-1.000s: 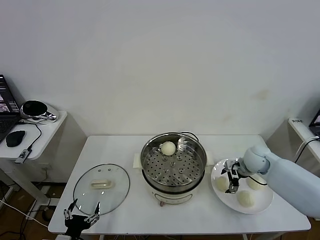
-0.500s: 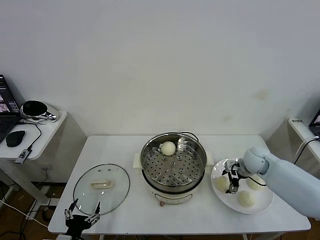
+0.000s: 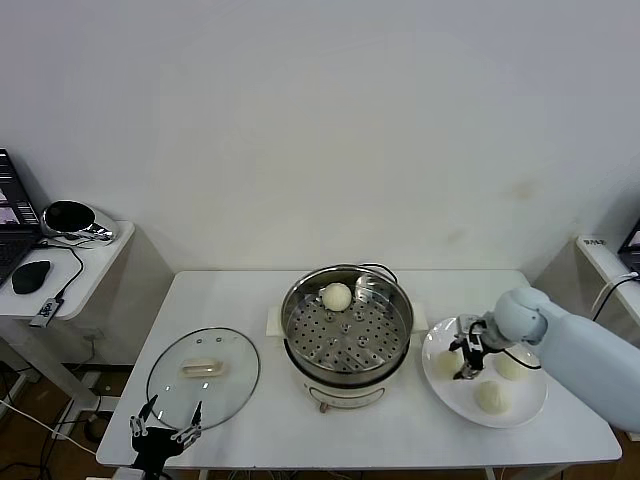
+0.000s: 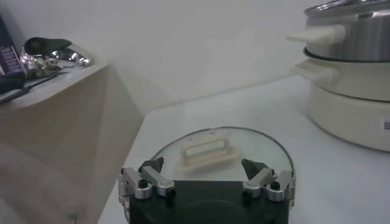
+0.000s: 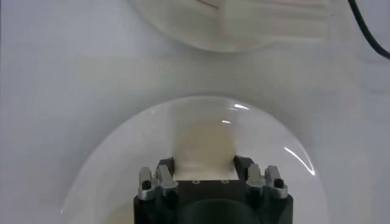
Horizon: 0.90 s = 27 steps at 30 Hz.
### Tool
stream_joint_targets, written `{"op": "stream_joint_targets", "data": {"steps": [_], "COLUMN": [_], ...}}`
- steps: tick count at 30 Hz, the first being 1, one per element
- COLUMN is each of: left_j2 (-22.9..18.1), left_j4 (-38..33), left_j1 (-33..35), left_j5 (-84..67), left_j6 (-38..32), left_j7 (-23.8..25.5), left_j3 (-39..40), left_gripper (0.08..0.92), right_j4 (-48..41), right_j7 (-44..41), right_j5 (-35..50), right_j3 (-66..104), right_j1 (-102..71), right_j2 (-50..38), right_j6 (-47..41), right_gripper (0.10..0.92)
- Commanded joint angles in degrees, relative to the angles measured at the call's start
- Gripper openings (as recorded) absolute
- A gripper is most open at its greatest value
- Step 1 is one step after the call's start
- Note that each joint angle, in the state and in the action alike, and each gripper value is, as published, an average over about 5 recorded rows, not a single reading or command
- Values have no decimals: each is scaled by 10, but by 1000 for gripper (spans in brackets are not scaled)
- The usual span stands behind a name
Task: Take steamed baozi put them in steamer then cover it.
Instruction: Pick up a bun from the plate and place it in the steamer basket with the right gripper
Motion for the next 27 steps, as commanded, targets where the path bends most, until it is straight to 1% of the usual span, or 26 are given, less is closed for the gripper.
{"op": "stream_joint_targets", "data": {"steps": [1, 4, 7, 11, 17, 27], "left_j2": [-4, -6, -4, -1, 3, 9], "left_j4": [7, 2, -4, -13, -28, -40], "left_j1": [-14, -19, -21, -20, -12, -10], "left_j5": [2, 3, 5, 4, -1, 1], "left_j6": [1, 3, 5, 6, 5, 12], "left_j7": [1, 2, 2, 0, 0, -1], "left_j3": [12, 16, 17, 13, 1, -5], "left_gripper": [823, 823, 823, 823, 823, 823], "right_j4": [79, 99, 96, 75, 41, -13], "right_j7": [-46, -73, -96, -117, -125, -102], "right_j5": [100, 161, 206, 243, 275, 326], "right_j3": [-121, -215, -304, -345, -359, -343], "right_j1": [203, 346, 463, 539, 570, 499], "right_j2": [-77, -81, -58, -4, 88, 230], "right_j6": [-22, -34, -45, -66, -88, -139], "right_gripper": [611, 611, 611, 611, 611, 611]}}
